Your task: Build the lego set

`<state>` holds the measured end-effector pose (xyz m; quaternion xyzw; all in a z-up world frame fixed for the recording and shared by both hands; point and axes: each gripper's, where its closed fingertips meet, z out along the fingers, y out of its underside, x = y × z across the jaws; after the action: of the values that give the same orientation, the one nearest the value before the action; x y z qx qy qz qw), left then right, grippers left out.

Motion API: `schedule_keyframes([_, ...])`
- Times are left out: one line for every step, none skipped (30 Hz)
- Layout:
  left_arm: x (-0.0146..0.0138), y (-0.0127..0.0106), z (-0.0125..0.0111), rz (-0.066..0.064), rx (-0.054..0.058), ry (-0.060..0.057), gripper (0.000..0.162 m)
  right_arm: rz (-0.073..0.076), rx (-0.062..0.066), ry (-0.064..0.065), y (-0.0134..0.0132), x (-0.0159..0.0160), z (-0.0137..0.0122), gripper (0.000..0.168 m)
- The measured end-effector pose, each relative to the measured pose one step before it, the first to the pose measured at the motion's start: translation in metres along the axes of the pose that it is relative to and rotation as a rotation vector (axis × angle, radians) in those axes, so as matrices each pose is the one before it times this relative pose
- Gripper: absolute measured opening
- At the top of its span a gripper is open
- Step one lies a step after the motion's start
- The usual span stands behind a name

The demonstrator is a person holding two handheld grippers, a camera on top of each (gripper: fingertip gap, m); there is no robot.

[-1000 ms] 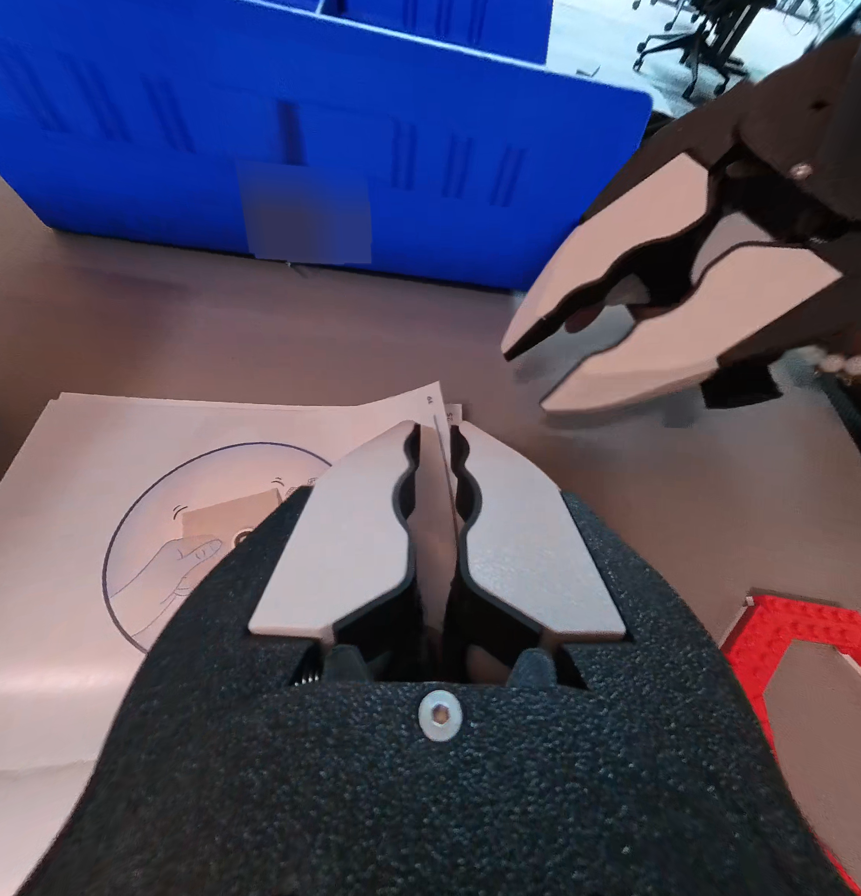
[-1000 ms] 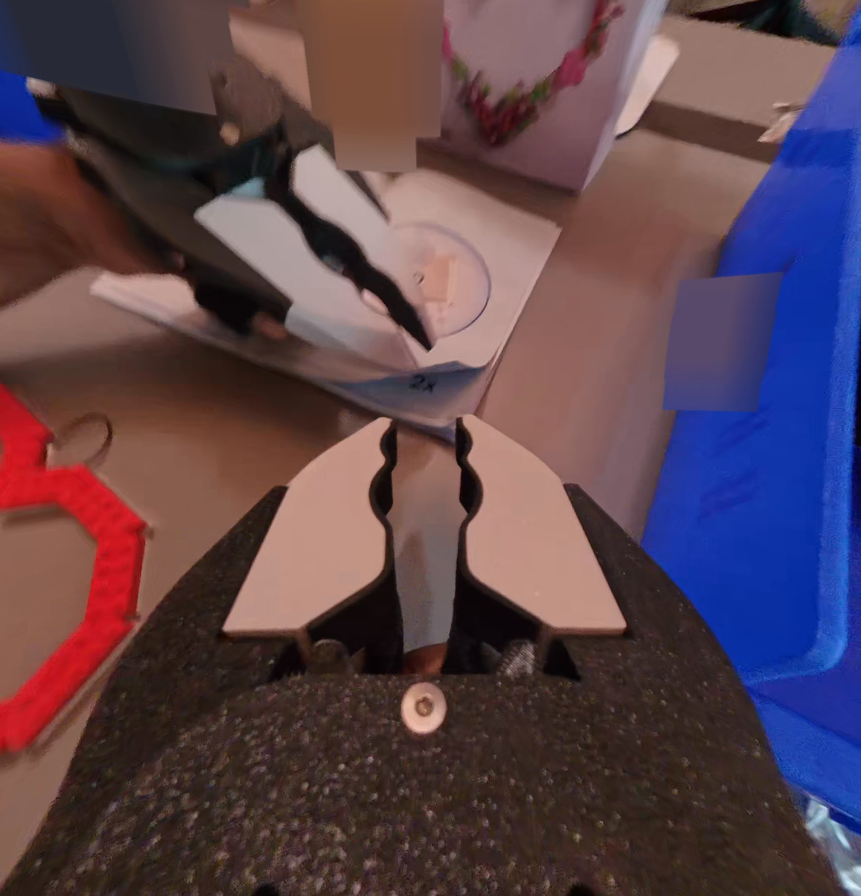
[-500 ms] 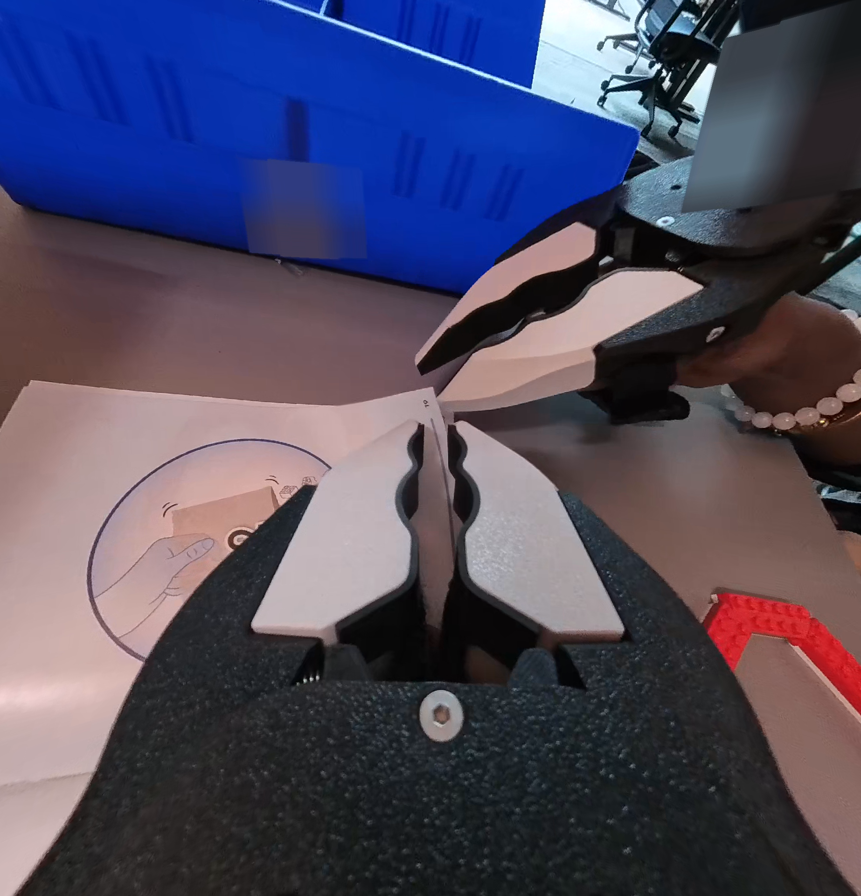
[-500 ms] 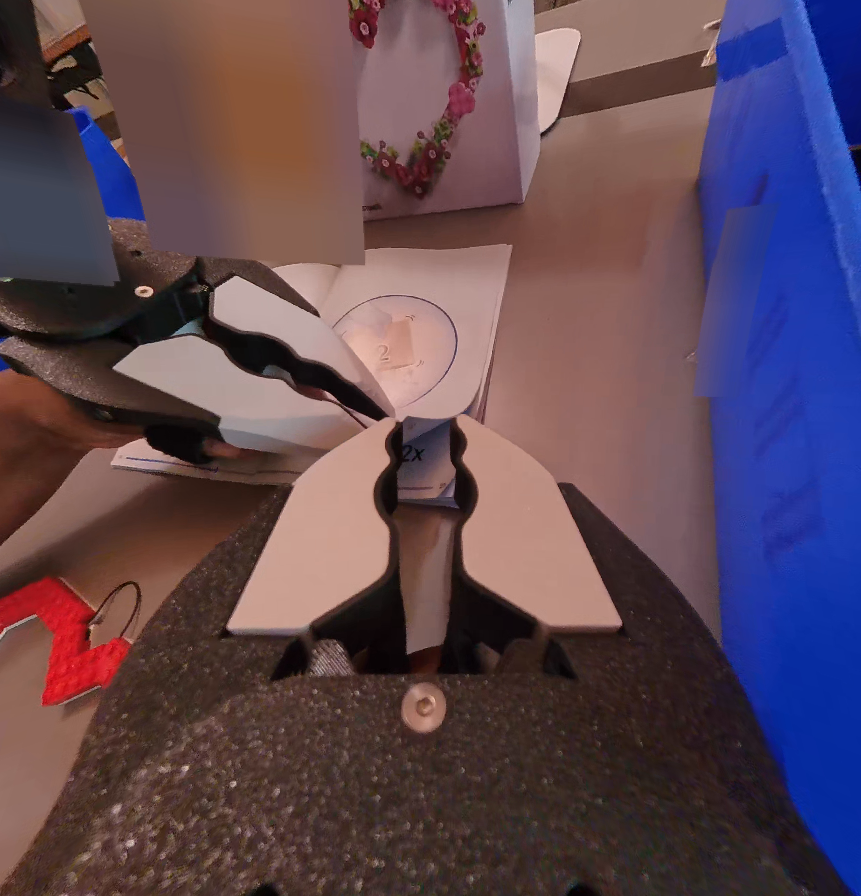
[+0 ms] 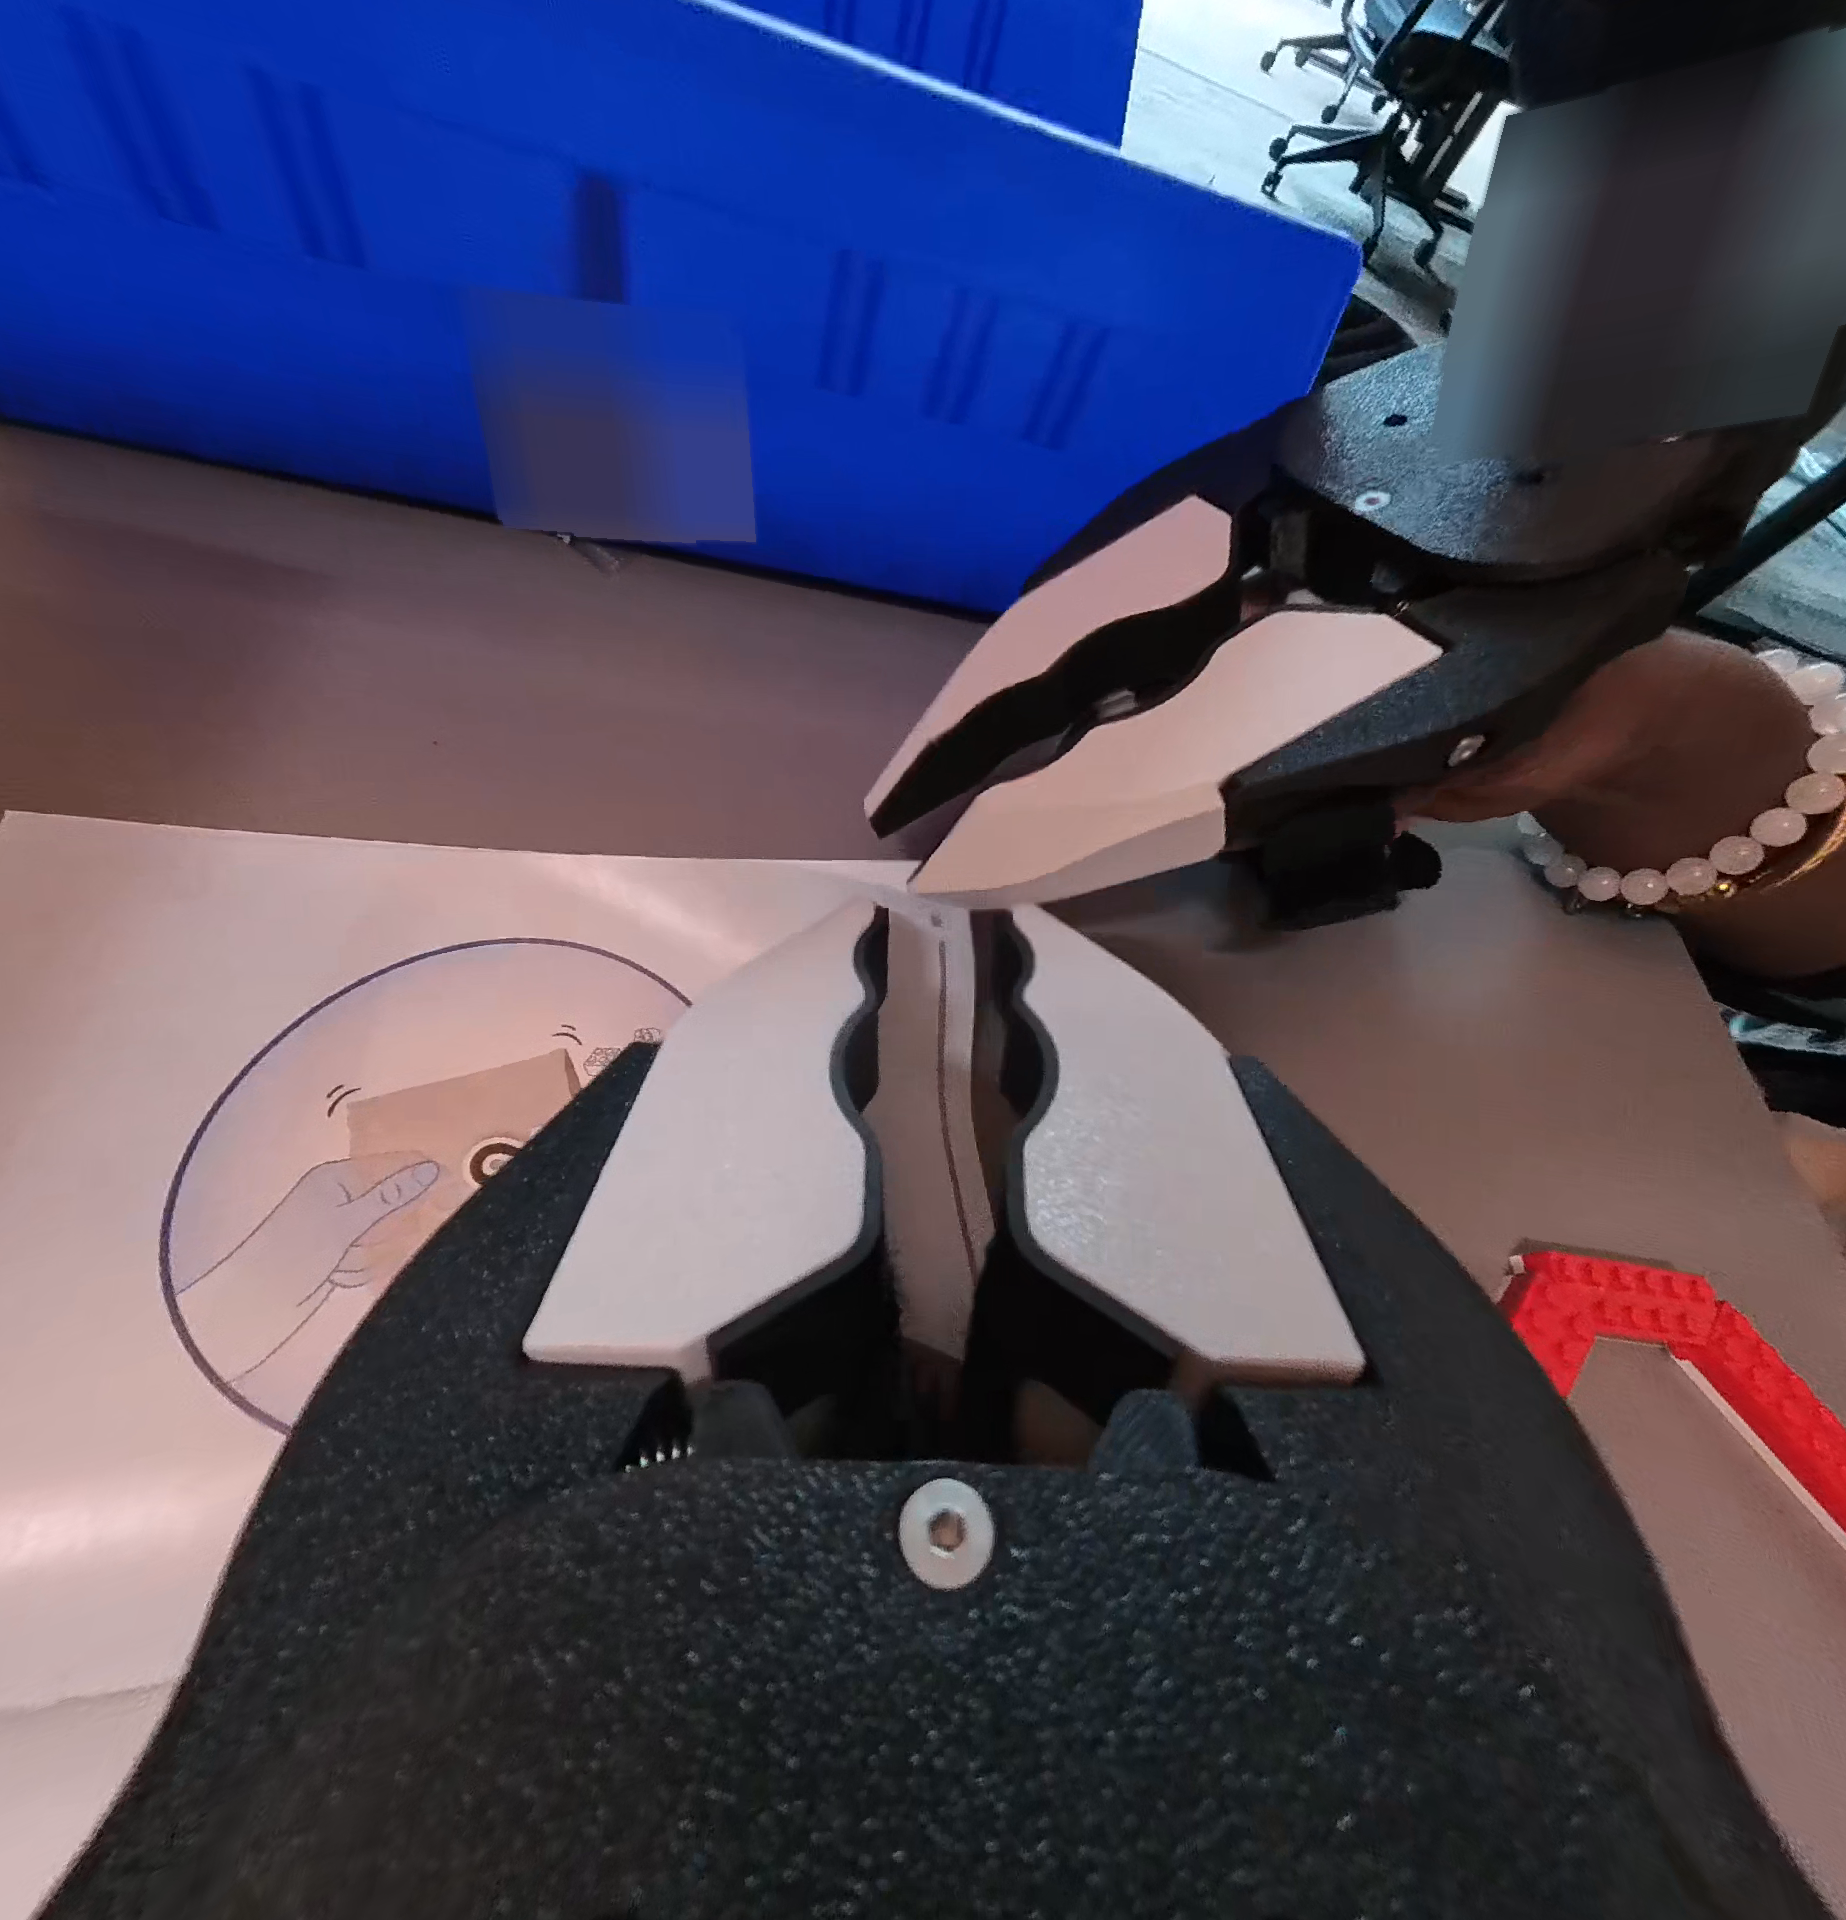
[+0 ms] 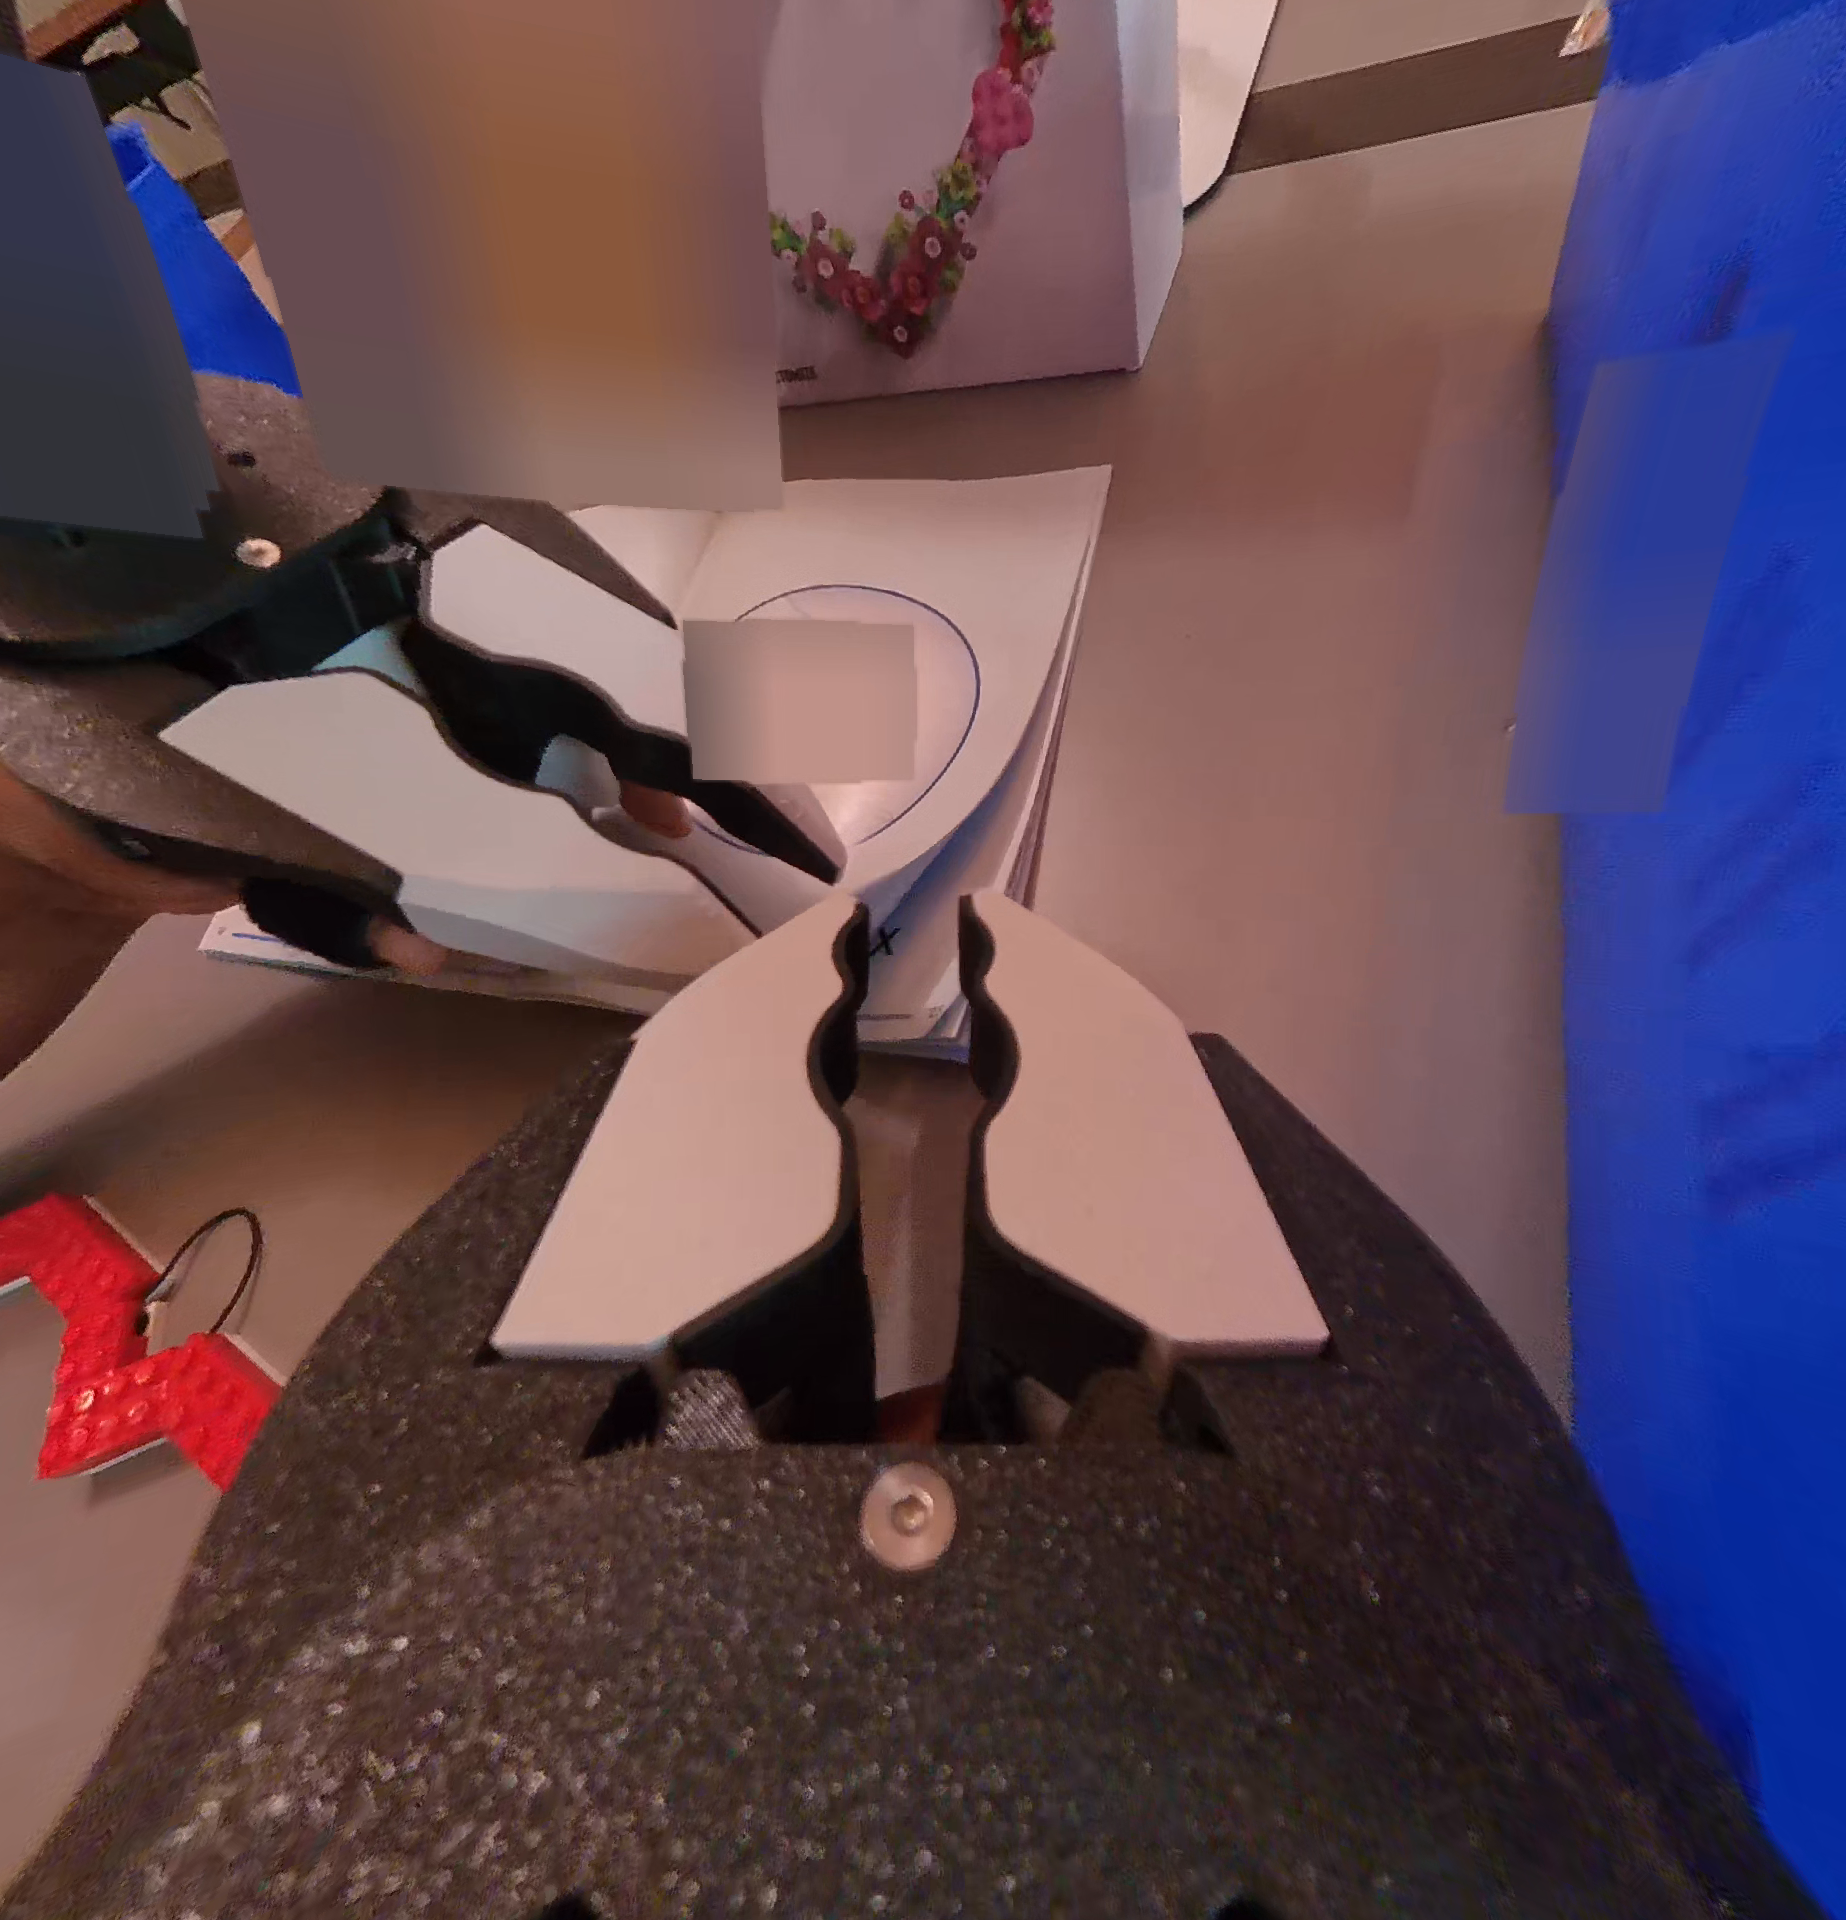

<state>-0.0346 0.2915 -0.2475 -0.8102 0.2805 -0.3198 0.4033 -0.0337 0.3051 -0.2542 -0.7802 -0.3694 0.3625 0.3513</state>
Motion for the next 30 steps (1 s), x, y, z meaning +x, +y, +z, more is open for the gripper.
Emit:
schedule_keyframes([-0.00013, 0.00111, 0.00063, -0.0051, -0.0082, 0.0010, 0.018, -0.0084, -0.0049, 0.0018, 0.00111, -0.00065, 0.00058, 0.014])
schedule_keyframes([0.00000, 0.00088, 0.00061, -0.0031, -0.0075, 0.0016, 0.018, -0.0082, -0.0027, 0.0054, 0.00085, 0.00010, 0.00030, 0.013])
schedule_keyframes([0.00029, 0.00064, 0.00055, 0.0003, -0.0055, 0.0026, 0.017, -0.0056, -0.0026, 0.0030, 0.00062, -0.00001, 0.00021, 0.013])
schedule_keyframes([0.00030, 0.00049, 0.00025, 0.0014, -0.0037, 0.0016, 0.016, -0.0002, -0.0026, -0.0009, 0.00051, 0.00002, 0.00007, 0.013])
schedule_keyframes([0.00008, 0.00007, 0.00009, 0.0008, -0.0009, 0.0001, 0.015, 0.0037, -0.0011, -0.0036, 0.00021, 0.00000, 0.00000, 0.013])
schedule_keyframes([-0.00020, -0.00023, -0.00024, -0.0009, 0.0022, -0.0009, 0.014, 0.0047, 0.0001, -0.0049, -0.00004, -0.00014, -0.00003, 0.013])
schedule_keyframes([-0.00005, -0.00050, -0.00052, -0.0025, 0.0048, 0.0011, 0.013, 0.0038, 0.0003, -0.0047, -0.00015, -0.00008, -0.00007, 0.014])
schedule_keyframes([0.00032, -0.00085, -0.00080, -0.0035, 0.0078, 0.0061, 0.013, 0.0020, 0.0000, -0.0039, 0.00012, -0.00020, -0.00007, 0.014])
schedule_keyframes([0.00036, -0.00117, -0.00102, -0.0061, 0.0106, 0.0084, 0.013, 0.0002, -0.0012, -0.0026, 0.00015, -0.00029, 0.00007, 0.015])
schedule_keyframes([0.00024, -0.00144, -0.00127, -0.0092, 0.0125, 0.0097, 0.012, -0.0016, -0.0014, -0.0018, 0.00030, -0.00034, 0.00006, 0.015])
schedule_keyframes([0.00017, -0.00145, -0.00137, -0.0122, 0.0132, 0.0108, 0.012, -0.0025, -0.0007, -0.0012, 0.00013, -0.00037, 0.00012, 0.015])
schedule_keyframes([0.00013, -0.00119, -0.00115, -0.0154, 0.0116, 0.0119, 0.010, -0.0024, -0.0005, -0.0009, 0.00006, -0.00032, 0.00000, 0.015])
schedule_keyframes([-0.00042, -0.00076, -0.00092, -0.0191, 0.0078, 0.0093, 0.009, -0.0014, -0.0004, -0.0012, 0.00007, -0.00031, 0.00009, 0.015])
schedule_keyframes([-0.00029, -0.00046, -0.00055, -0.0173, 0.0050, 0.0083, 0.008, -0.0003, 0.0001, -0.0012, 0.00003, -0.00021, -0.00002, 0.015])
schedule_keyframes([0.00018, -0.00036, -0.00046, -0.0113, 0.0037, 0.0084, 0.007, 0.0003, 0.0004, -0.0010, -0.00007, -0.00003, -0.00003, 0.015])
schedule_keyframes([0.00047, -0.00012, -0.00030, -0.0066, 0.0024, 0.0080, 0.007, 0.0007, 0.0000, -0.0013, 0.00006, -0.00006, 0.00000, 0.015])
schedule_keyframes([0.00064, 0.00003, -0.00019, -0.0050, 0.0007, 0.0075, 0.007, 0.0003, -0.0008, -0.0019, 0.00013, -0.00016, 0.00002, 0.015])
schedule_keyframes([0.00036, 0.00011, -0.00007, -0.0048, -0.0005, 0.0051, 0.007, -0.0006, -0.0011, -0.0018, 0.00011, -0.00024, 0.00000, 0.015])
schedule_keyframes([-0.00010, 0.00024, 0.00011, -0.0045, -0.0014, 0.0017, 0.006, -0.0014, -0.0009, -0.0010, 0.00014, -0.00022, 0.00021, 0.015])
schedule_keyframes([-0.00034, 0.00029, 0.00023, -0.0028, -0.0026, -0.0009, 0.006, -0.0018, -0.0004, -0.0005, -0.00001, -0.00023, 0.00004, 0.015])
schedule_keyframes([-0.00023, 0.00045, 0.00036, -0.0012, -0.0041, -0.0005, 0.006, -0.0018, -0.0005, -0.0006, 0.00009, -0.00021, 0.00008, 0.015])
schedule_keyframes([0.00020, 0.00049, 0.00039, 0.0003, -0.0043, 0.0014, 0.006, -0.0010, -0.0006, -0.0005, 0.00009, -0.00013, 0.00002, 0.015])
schedule_keyframes([0.00024, 0.00033, 0.00030, 0.0007, -0.0032, 0.0014, 0.006, -0.0002, -0.0005, -0.0007, 0.00007, -0.00001, 0.00012, 0.015])
schedule_keyframes([0.00025, 0.00023, 0.00021, 0.0006, -0.0023, 0.0024, 0.006, 0.0001, -0.0010, -0.0011, 0.00004, -0.00011, 0.00004, 0.015])
schedule_keyframes([0.00026, 0.00018, 0.00007, -0.0004, -0.0013, 0.0022, 0.006, 0.0007, -0.0009, -0.0011, 0.00015, -0.00007, 0.00001, 0.015])
schedule_keyframes([0.00001, 0.00000, 0.00004, -0.0020, -0.0007, 0.0014, 0.006, 0.0005, -0.0004, -0.0013, 0.00005, -0.00013, 0.00013, 0.015])
schedule_keyframes([0.00023, 0.00004, 0.00002, -0.0018, -0.0003, 0.0039, 0.006, 0.0000, -0.0004, -0.0011, 0.00009, -0.00003, 0.00004, 0.015])
schedule_keyframes([0.00002, -0.00001, -0.00011, -0.0027, 0.0002, 0.0027, 0.006, 0.0000, -0.0008, -0.0009, 0.00007, -0.00016, 0.00002, 0.015])
schedule_keyframes([-0.00008, -0.00013, -0.00004, -0.0033, 0.0007, 0.0021, 0.006, 0.0000, -0.0013, -0.0012, 0.00013, -0.00012, 0.00015, 0.015])
schedule_keyframes([0.00011, -0.00012, -0.00015, -0.0025, 0.0009, 0.0026, 0.006, -0.0002, -0.0014, -0.0009, 0.00019, -0.00016, 0.00012, 0.015])
